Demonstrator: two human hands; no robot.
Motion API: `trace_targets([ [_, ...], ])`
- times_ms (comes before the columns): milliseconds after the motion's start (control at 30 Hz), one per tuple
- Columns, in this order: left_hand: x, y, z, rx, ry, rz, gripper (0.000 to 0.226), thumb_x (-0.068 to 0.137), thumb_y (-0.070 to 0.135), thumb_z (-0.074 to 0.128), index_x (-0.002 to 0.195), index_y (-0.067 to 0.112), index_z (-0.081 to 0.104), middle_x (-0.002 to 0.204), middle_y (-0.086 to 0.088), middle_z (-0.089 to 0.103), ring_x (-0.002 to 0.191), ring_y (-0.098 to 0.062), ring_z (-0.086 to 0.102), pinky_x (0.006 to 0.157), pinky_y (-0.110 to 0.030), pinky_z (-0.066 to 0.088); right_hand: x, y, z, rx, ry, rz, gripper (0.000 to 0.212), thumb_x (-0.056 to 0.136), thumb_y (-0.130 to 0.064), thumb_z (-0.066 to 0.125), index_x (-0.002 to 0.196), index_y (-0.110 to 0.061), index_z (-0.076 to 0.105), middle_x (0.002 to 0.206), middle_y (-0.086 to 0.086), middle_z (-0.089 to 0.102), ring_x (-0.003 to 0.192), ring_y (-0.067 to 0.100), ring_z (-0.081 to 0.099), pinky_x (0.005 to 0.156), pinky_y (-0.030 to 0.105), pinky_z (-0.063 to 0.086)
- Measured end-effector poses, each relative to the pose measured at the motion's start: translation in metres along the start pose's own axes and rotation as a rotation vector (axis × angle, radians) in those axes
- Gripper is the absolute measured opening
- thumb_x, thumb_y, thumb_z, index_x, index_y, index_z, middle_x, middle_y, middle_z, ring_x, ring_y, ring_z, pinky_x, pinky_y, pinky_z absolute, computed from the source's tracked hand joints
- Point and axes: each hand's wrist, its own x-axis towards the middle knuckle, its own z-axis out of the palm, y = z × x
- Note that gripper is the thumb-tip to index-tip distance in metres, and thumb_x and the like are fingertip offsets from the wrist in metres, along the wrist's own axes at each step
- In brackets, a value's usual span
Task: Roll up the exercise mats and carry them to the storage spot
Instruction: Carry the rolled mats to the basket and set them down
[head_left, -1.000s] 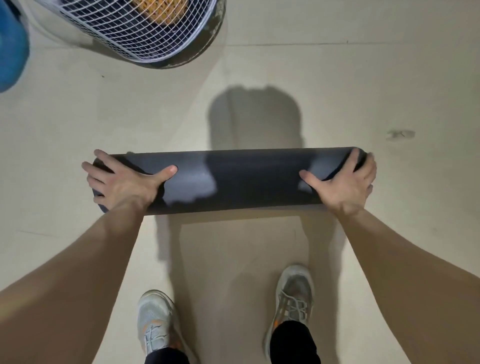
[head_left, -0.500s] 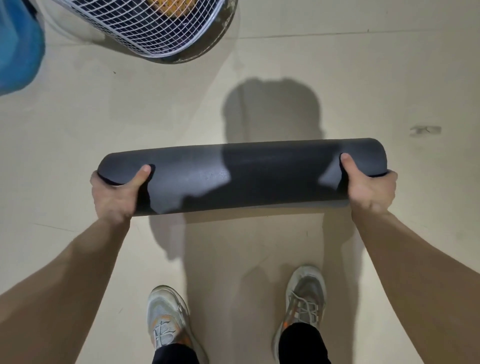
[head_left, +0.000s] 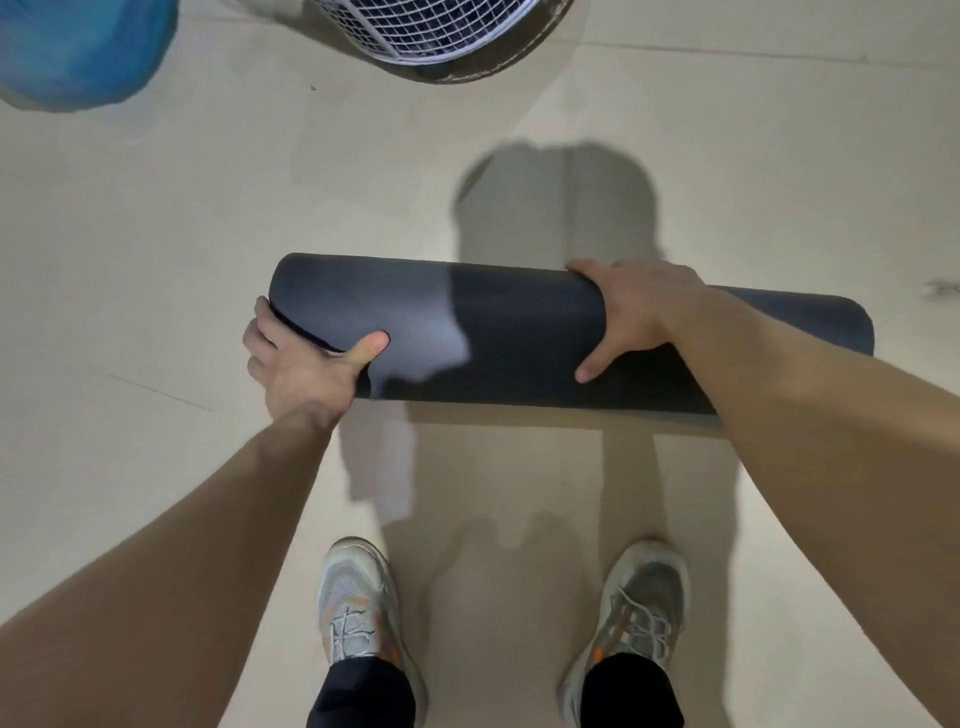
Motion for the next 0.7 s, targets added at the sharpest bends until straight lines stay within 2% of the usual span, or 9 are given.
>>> trace_targets([
  [67,-0.02,0.001,0.017,-0.158,0.114,-0.108,0.131,0.068,0.06,0.087,0.161,0.017,0.006,0.161,-0.011,0.019,0.14,-0.041,0.033,0.111,-0.051,0.037,0.006,0.004,-0.004,0.062,-0.036,0.01,0.128,0.041,-0.079,0.087,0.148,-0.045,0.025,0.12,-0.007,0.064,0.1,0.023,0.064,0.102,0.049,0.046],
  [100,-0.031,0.001,0.027,-0.274,0.156,-0.185,0.129,0.068,0.059,0.087,0.161,0.016,0.008,0.161,-0.011,0.021,0.139,-0.039,0.037,0.111,-0.045,0.037,0.006,0.004,-0.002,0.084,-0.033,0.015,0.126,0.041,-0.078,0.088,0.147,-0.044,0.028,0.113,-0.009,0.065,0.098,0.022,0.064,0.101,0.047,0.047],
  [167,-0.051,-0.003,0.047,-0.465,0.188,-0.399,0.127,0.066,0.062,0.087,0.161,0.018,0.014,0.157,-0.009,0.029,0.135,-0.034,0.045,0.109,-0.035,0.037,0.006,0.001,0.011,0.176,-0.061,0.028,0.127,0.039,-0.076,0.09,0.146,-0.042,0.032,0.122,-0.01,0.063,0.109,0.024,0.061,0.101,0.044,0.046],
  [200,-0.061,-0.007,0.057,-0.531,0.137,-0.523,0.129,0.065,0.068,0.084,0.161,0.02,0.013,0.156,-0.008,0.031,0.134,-0.033,0.047,0.111,-0.038,0.037,0.004,0.0,0.023,0.262,-0.097,0.038,0.128,0.038,-0.075,0.091,0.147,-0.04,0.033,0.128,-0.01,0.06,0.113,0.023,0.059,0.103,0.043,0.045],
  [267,-0.086,-0.013,0.078,-0.604,-0.103,-0.672,0.134,0.062,0.084,0.072,0.162,0.022,0.007,0.16,-0.003,0.026,0.137,-0.032,0.044,0.116,-0.047,0.035,-0.002,-0.002,0.052,0.426,-0.129,0.07,0.13,0.037,-0.073,0.092,0.148,-0.037,0.035,0.132,-0.01,0.058,0.117,0.022,0.057,0.107,0.044,0.046],
  [367,-0.105,-0.022,0.103,-0.687,-0.277,-0.666,0.127,0.067,0.088,0.065,0.16,0.018,0.015,0.154,0.005,0.029,0.137,-0.025,0.042,0.116,-0.04,0.033,-0.011,-0.008,0.082,0.528,-0.031,0.084,0.123,0.039,-0.073,0.091,0.145,-0.039,0.039,0.125,-0.011,0.059,0.117,0.022,0.058,0.105,0.046,0.048],
  [467,-0.117,-0.012,0.11,-0.843,-0.42,-0.636,0.139,0.037,0.095,0.075,0.149,0.022,0.039,0.14,0.013,0.056,0.129,-0.015,0.056,0.116,-0.042,0.038,-0.012,-0.01,0.086,0.553,-0.002,0.052,0.117,0.04,-0.071,0.092,0.142,-0.038,0.044,0.124,-0.011,0.062,0.114,0.021,0.06,0.103,0.042,0.048],
  [533,-0.127,-0.001,0.113,-0.947,-0.435,-0.608,0.125,0.031,0.089,0.082,0.136,0.026,0.055,0.126,0.014,0.069,0.118,-0.013,0.065,0.111,-0.04,0.046,-0.015,-0.009,0.083,0.568,0.015,0.034,0.111,0.044,-0.066,0.094,0.14,-0.036,0.047,0.122,-0.011,0.063,0.112,0.02,0.061,0.1,0.04,0.048],
  [700,-0.168,0.035,0.09,-0.919,-0.439,-0.488,0.09,0.046,0.064,0.094,0.121,0.037,0.053,0.12,0.015,0.069,0.114,-0.014,0.067,0.105,-0.042,0.051,-0.056,-0.003,0.058,0.628,0.047,0.041,0.109,0.046,-0.066,0.093,0.14,-0.037,0.046,0.123,-0.012,0.061,0.108,0.019,0.061,0.095,0.041,0.05],
])
